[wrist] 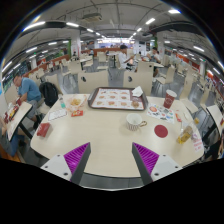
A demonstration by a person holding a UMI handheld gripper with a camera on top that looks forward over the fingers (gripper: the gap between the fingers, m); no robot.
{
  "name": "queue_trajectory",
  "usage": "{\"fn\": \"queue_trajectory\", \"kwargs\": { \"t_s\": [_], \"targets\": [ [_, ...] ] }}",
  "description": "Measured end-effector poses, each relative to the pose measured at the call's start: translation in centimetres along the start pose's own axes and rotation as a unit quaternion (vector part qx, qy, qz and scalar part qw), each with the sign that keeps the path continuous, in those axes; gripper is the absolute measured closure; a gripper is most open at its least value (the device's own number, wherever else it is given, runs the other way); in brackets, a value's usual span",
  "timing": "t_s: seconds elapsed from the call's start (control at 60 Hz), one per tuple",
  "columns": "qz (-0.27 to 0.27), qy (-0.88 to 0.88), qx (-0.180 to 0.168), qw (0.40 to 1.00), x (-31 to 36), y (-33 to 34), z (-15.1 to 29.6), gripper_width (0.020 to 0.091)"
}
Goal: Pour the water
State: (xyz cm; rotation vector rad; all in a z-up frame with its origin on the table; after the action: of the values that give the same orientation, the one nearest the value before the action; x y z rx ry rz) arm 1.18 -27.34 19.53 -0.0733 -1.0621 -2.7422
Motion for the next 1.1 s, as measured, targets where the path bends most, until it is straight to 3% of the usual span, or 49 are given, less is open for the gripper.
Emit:
{"fn": "queue_trajectory", "kwargs": {
  "t_s": [0.217, 0.55, 0.75, 1.0, 1.1],
  "targets": [
    [-0.015, 0.007, -0.022, 1.000, -4.5, 0.0, 0.8, 0.0253],
    [-0.063, 0.008, -0.057, 0.996, -21.6, 1.1, -4.9, 0.0251],
    [-0.092, -0.017, -0.096, 0.991, -32.2, -1.4, -5.5, 0.0244],
    [-0.094, -0.047, -0.146, 0.984, -39.8, -7.2, -2.9, 0.0275],
    [-0.095, -0.046, -0.155, 0.982, -41.3, -9.4, -2.1, 0.0355]
  ]
}}
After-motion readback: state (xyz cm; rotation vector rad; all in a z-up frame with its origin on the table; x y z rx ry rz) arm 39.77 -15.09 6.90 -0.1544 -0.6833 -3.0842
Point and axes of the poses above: the point between the fingertips, and its own axes, seen from behind it with the camera up: x to the left, z up, y backward, against the way the camera looks, the point moved 5 cm from there along y, backward, against the way the camera looks, and after that the axes turned 8 degrees about z, right-handed, at the moved point
